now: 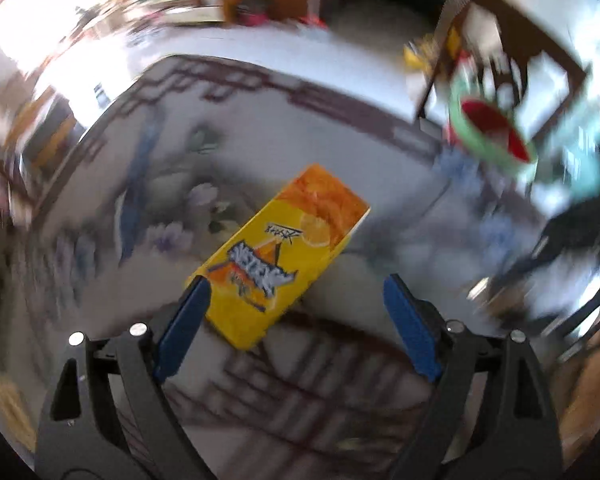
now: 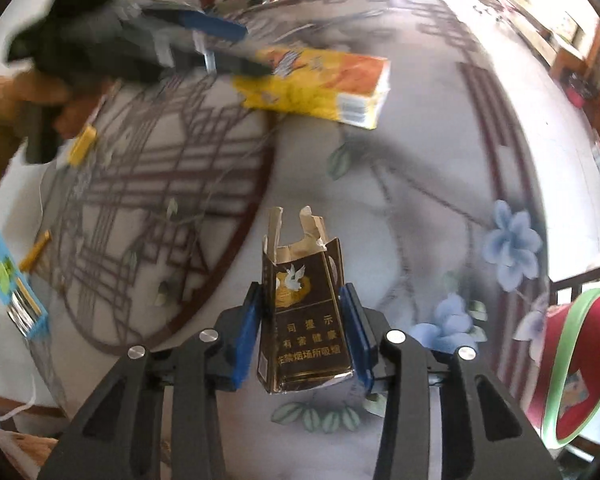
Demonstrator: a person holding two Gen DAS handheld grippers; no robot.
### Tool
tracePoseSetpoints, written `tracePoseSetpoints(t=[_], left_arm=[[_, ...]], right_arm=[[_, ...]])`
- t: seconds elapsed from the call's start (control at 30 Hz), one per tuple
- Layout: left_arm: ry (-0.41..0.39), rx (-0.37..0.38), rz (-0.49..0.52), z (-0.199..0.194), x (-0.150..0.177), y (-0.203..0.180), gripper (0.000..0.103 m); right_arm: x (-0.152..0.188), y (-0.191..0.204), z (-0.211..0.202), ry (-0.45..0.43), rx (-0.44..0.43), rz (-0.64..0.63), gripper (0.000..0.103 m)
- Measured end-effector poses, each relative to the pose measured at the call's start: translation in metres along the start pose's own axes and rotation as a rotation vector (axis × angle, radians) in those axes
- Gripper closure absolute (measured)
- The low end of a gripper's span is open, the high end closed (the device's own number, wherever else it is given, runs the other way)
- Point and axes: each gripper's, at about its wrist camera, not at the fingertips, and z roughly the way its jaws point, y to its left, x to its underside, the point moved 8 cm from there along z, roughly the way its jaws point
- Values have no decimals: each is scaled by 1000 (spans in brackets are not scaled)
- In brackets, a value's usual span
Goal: Collect trash
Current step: 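Grasp the brown cigarette pack with the right tool while the left tool grasps the yellow juice box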
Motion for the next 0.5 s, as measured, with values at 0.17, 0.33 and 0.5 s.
tracePoseSetpoints(t=[0.17, 0.33, 0.5], left_arm=[[33, 32, 46, 36, -15, 6, 15], [64, 49, 25, 50, -26, 18, 15], [46, 13, -2, 53, -29, 31, 16]], right_arm=[[-2, -7, -3, 1, -20, 39, 63], [-4, 0, -1, 4, -41, 40, 62], [-6, 0, -6, -6, -44, 45, 62]])
